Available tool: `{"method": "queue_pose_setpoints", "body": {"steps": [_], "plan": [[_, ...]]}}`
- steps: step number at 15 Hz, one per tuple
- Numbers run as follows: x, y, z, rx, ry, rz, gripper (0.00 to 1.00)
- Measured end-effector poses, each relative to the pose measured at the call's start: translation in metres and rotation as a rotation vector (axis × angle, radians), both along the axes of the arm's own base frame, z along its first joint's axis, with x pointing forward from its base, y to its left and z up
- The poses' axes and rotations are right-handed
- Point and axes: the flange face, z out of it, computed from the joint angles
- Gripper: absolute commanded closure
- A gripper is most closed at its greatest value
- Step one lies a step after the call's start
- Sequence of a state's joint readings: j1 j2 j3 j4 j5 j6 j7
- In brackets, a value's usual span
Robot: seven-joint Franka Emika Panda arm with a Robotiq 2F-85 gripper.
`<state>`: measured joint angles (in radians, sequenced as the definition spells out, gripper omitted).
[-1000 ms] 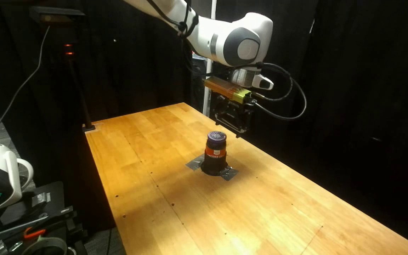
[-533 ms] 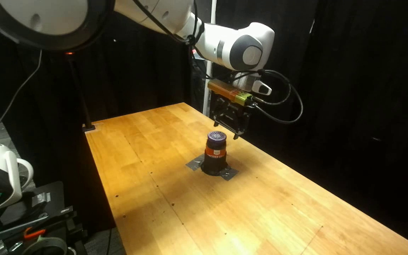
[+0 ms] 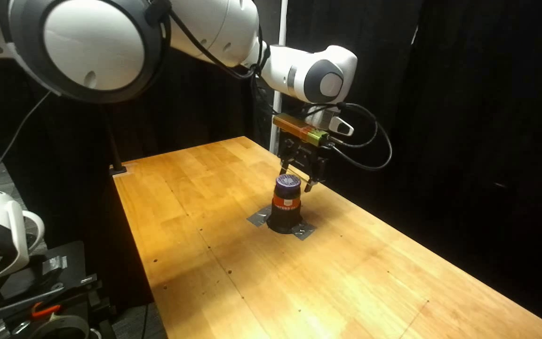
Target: Put the elastic band on the brown coffee cup
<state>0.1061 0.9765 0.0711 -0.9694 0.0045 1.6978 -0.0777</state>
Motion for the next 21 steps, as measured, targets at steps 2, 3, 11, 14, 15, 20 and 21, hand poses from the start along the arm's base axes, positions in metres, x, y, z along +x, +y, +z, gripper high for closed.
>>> {"method": "queue_pose_setpoints", "body": {"steps": [2,3,11,14,15,20,21], "plan": [[-0.001,0.005,-0.006,-0.030,0.016,-0.010,0.00],[-0.002,0.006,-0.007,-0.044,0.022,-0.015,0.00],[-0.011,0.006,-0.004,-0.105,0.084,-0.044,0.00],[-0.019,0.007,-0.007,-0.118,0.145,-0.038,0.00],[-0.022,0.008,-0.008,-0.121,0.158,-0.036,0.00],[-0.028,0.008,-0.013,-0.129,0.179,-0.040,0.00],[-0.029,0.008,-0.013,-0.129,0.176,-0.042,0.00]]}}
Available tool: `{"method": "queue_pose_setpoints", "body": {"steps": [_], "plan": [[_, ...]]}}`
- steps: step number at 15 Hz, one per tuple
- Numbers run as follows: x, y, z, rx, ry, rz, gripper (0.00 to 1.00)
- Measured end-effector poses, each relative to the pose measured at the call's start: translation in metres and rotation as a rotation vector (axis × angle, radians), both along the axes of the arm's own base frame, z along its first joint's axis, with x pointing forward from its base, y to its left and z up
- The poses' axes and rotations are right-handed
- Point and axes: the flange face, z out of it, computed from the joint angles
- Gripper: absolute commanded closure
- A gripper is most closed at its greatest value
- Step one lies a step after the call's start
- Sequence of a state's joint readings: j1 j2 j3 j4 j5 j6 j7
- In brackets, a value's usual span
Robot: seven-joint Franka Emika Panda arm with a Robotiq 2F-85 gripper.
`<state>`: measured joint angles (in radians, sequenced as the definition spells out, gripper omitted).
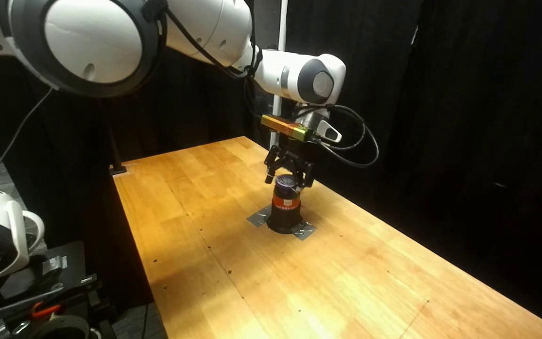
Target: Put the elastic band on the brown coffee cup
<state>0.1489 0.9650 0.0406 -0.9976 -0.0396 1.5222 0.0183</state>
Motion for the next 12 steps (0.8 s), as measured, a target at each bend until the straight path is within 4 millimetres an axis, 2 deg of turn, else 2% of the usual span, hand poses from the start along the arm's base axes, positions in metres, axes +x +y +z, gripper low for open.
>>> {"method": "queue_pose_setpoints", "body": {"steps": [6,12], "plan": [[-0.015,-0.001,0.007,0.008,-0.080,-0.008,0.00],[-0.044,-0.007,0.010,0.023,-0.163,-0.009,0.00]]}}
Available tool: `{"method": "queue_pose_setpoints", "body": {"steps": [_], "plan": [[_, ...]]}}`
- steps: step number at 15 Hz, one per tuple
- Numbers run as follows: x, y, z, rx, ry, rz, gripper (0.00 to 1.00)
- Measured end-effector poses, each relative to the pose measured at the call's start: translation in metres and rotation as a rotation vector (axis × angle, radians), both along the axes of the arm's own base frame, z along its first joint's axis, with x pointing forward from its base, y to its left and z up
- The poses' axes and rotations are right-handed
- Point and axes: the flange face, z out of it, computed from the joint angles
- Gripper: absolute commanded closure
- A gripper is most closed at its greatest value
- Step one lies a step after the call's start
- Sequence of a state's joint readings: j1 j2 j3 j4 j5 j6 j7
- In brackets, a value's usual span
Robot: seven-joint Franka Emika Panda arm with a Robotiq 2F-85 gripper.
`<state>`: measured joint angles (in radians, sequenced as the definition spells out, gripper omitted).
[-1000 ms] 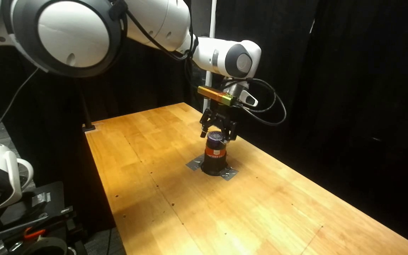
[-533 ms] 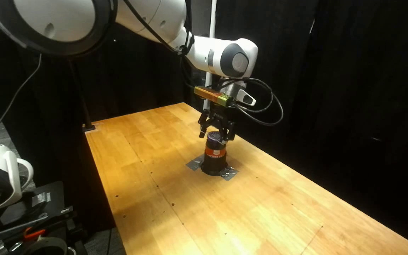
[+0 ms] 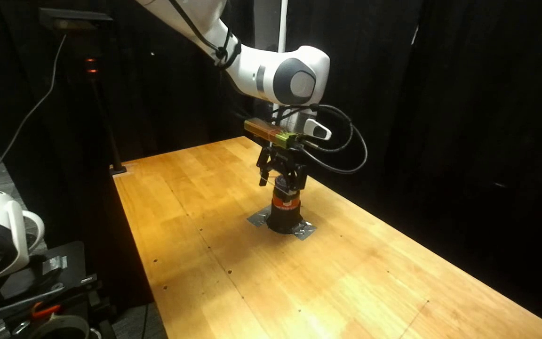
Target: Put the elastic band on the brown coffee cup
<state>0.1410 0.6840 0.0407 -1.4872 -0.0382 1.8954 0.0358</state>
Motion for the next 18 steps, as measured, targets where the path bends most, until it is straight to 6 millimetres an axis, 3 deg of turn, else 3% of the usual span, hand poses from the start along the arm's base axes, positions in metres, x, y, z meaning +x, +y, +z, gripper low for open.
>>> {"method": "queue_pose_setpoints", "body": {"steps": [1,3,10,12,18], "plan": [[-0.006,-0.002,0.000,0.003,-0.014,0.000,0.00],[-0.019,-0.005,-0.001,0.008,-0.043,-0.002,0.26],[-0.051,-0.014,0.001,0.035,-0.183,-0.006,0.78],[-0.058,-0.015,0.002,0.043,-0.225,-0.005,0.83],[-0.082,-0.017,-0.005,0.058,-0.365,-0.017,0.78]]}}
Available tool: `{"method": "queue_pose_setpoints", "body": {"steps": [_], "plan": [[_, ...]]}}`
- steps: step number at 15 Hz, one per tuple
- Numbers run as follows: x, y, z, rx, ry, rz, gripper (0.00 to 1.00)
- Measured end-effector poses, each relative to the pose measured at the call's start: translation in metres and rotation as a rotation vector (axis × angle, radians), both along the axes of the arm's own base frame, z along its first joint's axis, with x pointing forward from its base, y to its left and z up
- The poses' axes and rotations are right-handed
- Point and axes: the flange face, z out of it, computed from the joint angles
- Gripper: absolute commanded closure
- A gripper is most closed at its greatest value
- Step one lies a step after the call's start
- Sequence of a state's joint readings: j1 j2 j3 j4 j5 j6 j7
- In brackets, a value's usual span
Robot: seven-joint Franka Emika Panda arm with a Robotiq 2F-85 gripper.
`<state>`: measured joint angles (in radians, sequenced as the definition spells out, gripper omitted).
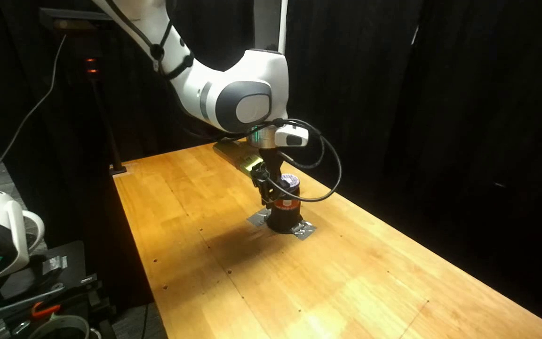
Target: Put the elastic band on the brown coffee cup
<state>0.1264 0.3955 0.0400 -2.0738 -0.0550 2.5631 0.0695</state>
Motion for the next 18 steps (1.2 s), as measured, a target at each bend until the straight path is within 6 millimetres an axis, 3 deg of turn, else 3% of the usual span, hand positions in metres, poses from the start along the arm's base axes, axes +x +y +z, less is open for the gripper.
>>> {"method": "queue_pose_setpoints", "body": {"steps": [9,18], "plan": [[-0.044,-0.007,-0.009,-0.014,-0.285,-0.043,0.78],[-0.072,-0.023,-0.006,0.016,-0.533,-0.041,0.78]]}}
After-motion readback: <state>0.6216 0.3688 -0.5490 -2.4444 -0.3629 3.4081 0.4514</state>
